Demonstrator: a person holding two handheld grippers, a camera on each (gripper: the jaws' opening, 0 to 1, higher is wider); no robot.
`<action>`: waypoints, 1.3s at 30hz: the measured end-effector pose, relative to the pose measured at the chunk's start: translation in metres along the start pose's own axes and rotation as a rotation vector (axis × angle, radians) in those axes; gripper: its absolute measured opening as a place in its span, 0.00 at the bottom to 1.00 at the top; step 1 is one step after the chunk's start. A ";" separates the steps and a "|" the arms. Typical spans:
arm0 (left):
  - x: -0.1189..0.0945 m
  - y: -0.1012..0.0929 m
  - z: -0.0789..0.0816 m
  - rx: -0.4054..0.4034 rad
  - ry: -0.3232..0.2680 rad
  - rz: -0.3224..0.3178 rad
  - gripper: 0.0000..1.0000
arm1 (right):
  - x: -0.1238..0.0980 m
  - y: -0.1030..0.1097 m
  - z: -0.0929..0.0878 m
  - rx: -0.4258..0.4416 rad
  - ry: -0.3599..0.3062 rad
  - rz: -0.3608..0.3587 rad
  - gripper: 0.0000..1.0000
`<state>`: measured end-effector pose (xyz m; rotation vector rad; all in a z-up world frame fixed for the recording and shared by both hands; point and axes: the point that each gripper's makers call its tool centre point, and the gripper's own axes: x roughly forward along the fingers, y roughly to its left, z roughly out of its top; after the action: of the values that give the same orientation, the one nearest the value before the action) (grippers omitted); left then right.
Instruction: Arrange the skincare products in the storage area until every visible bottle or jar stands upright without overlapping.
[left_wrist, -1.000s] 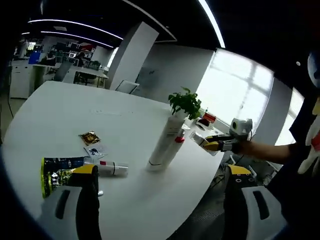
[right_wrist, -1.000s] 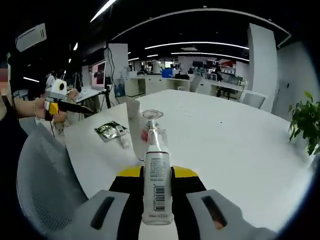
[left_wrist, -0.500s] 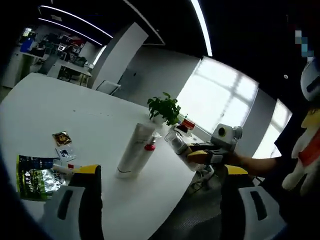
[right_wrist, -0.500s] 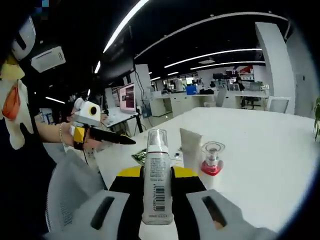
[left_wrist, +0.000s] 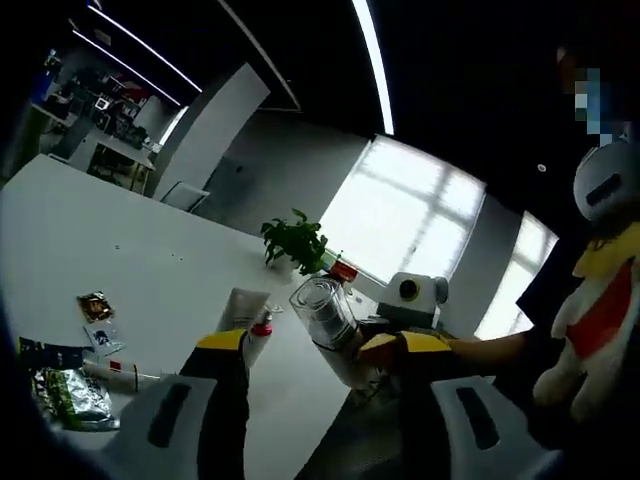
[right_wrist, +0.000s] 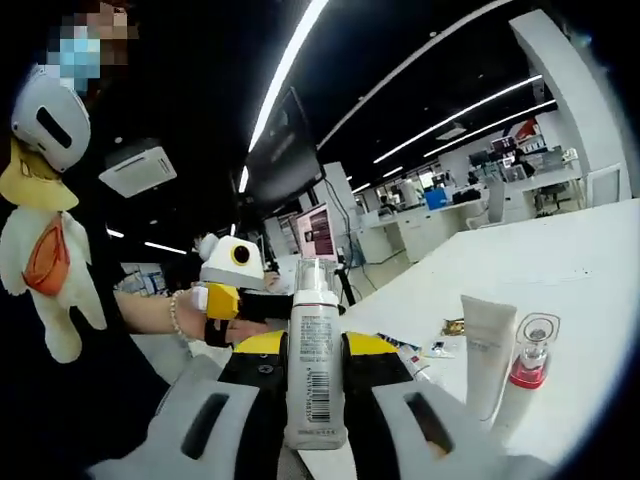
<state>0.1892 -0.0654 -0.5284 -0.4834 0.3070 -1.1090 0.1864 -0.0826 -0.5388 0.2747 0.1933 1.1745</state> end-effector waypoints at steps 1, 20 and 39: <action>0.001 -0.002 0.001 -0.001 -0.002 -0.009 0.47 | 0.001 0.000 0.000 0.002 0.003 0.001 0.20; 0.012 -0.021 0.019 0.126 0.077 -0.080 0.18 | 0.011 0.011 -0.004 -0.056 0.117 0.060 0.21; 0.035 -0.015 -0.009 0.482 0.531 -0.073 0.16 | 0.005 -0.010 -0.041 -0.297 0.351 -0.006 0.22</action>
<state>0.1879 -0.1045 -0.5287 0.2383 0.4679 -1.3239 0.1855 -0.0769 -0.5808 -0.1956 0.3221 1.2226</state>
